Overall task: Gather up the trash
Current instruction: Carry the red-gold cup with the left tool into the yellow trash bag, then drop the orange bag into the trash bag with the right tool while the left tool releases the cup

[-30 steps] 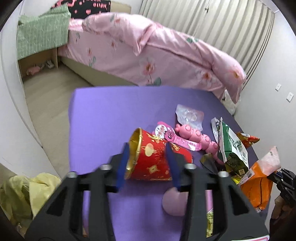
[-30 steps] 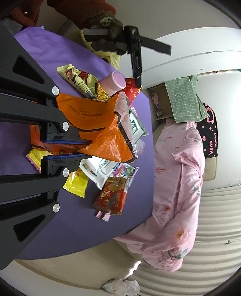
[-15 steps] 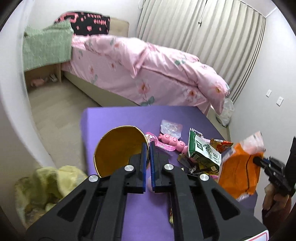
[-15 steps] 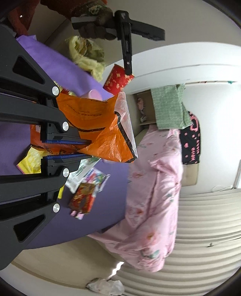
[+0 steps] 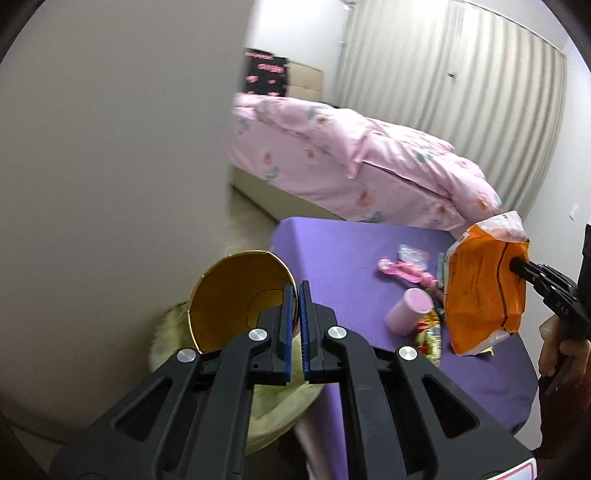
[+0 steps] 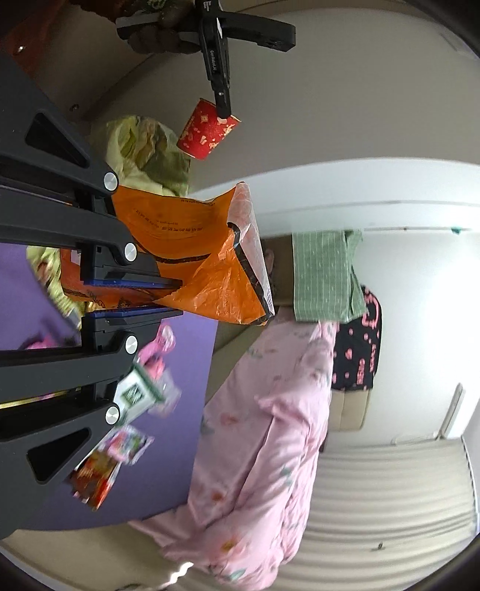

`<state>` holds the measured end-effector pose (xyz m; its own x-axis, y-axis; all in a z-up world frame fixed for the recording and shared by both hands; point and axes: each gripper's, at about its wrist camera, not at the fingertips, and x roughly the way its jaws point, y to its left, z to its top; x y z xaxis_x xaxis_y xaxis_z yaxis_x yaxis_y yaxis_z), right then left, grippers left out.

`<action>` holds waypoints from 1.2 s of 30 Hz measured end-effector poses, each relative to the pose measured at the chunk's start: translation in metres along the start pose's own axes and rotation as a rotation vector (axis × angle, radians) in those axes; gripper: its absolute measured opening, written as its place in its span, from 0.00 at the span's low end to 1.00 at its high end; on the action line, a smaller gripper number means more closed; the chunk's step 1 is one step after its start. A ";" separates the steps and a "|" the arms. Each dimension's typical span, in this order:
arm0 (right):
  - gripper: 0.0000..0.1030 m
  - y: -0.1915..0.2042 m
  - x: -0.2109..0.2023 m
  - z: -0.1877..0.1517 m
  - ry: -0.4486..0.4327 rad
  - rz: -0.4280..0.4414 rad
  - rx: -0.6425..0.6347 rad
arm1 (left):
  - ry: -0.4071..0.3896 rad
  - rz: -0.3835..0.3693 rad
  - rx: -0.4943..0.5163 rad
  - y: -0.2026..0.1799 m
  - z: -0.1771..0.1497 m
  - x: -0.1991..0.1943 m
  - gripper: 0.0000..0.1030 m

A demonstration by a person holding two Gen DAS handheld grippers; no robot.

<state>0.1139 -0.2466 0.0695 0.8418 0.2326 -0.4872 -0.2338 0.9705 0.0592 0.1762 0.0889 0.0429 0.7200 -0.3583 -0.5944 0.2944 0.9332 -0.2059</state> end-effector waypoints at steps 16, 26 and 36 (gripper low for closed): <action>0.10 -0.002 0.028 -0.017 0.082 -0.026 0.006 | 0.302 0.027 -0.070 0.017 -0.078 0.125 0.03; 0.09 0.009 0.041 -0.019 0.097 -0.008 -0.005 | 0.329 -0.023 -0.061 -0.002 -0.086 0.127 0.04; 0.09 0.051 0.083 -0.003 0.131 0.058 -0.036 | 0.101 0.175 -0.153 0.042 -0.070 0.034 0.32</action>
<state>0.1707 -0.1780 0.0293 0.7565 0.2755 -0.5931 -0.2997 0.9521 0.0601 0.1690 0.1172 -0.0409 0.6827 -0.1937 -0.7045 0.0670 0.9767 -0.2037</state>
